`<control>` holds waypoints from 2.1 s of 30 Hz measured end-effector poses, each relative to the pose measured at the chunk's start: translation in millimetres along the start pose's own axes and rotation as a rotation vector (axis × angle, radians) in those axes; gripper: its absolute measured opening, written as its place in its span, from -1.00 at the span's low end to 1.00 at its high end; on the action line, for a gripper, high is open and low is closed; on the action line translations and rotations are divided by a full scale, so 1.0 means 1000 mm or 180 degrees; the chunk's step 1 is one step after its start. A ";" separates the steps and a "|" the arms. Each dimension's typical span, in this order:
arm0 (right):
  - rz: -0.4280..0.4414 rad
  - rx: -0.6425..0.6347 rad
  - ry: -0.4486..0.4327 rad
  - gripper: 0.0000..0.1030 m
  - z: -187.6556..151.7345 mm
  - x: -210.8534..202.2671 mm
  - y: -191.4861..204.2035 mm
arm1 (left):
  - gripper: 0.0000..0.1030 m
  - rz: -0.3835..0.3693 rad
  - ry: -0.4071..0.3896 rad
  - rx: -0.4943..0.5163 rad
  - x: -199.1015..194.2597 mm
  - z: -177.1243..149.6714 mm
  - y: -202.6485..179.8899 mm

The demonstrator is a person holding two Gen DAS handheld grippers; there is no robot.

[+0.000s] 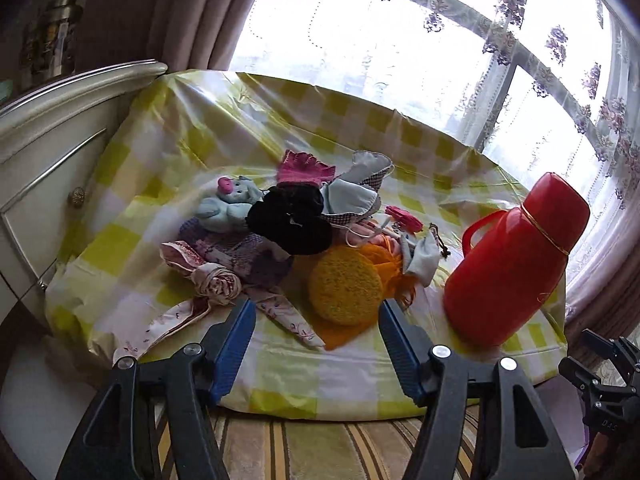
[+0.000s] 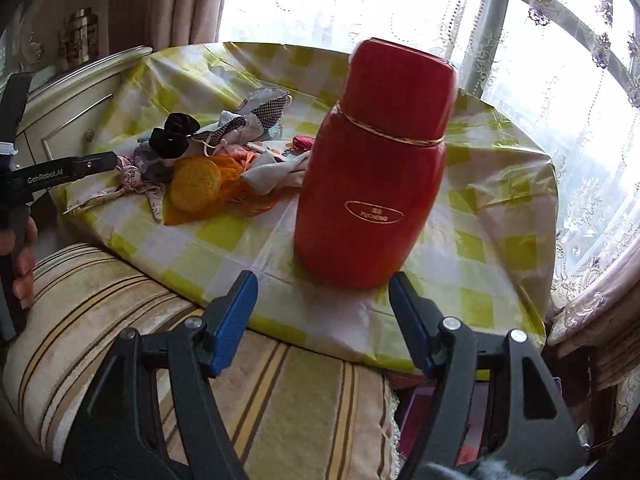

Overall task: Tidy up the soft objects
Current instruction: 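Move both open tools back over the pile on the table, then grasp the pink floral cloth with the left tool while the right tool grasps the black sock, then carry the floral cloth and black sock into the purple box and release both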

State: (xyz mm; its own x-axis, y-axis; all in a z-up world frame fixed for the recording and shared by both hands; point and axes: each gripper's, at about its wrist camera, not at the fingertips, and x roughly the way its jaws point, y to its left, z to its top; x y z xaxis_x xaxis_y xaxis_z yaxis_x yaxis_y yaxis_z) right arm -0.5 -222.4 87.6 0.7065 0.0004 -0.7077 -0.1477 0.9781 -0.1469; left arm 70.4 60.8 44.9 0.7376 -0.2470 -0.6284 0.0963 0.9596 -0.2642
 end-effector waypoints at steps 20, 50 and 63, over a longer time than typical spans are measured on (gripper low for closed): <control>0.1035 -0.0188 0.0085 0.45 0.118 0.118 0.130 | -0.01 0.0261 0.0664 -0.0721 0.110 0.023 0.092; 0.1247 0.0127 0.0155 -0.45 0.119 0.156 0.159 | -0.56 0.0231 0.0161 -0.0690 0.050 0.008 0.088; 0.0879 0.0390 0.0246 -0.49 0.079 0.100 0.115 | -0.56 -0.0004 0.0088 -0.0469 0.013 0.001 0.043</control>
State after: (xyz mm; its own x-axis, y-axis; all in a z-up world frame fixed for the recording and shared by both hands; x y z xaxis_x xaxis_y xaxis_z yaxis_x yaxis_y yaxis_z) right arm 107.3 -93.2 54.6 0.5959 0.2584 -0.7603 -0.2390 0.9610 0.1393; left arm 84.9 99.2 26.1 0.7187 -0.2537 -0.6474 -0.0036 0.9297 -0.3682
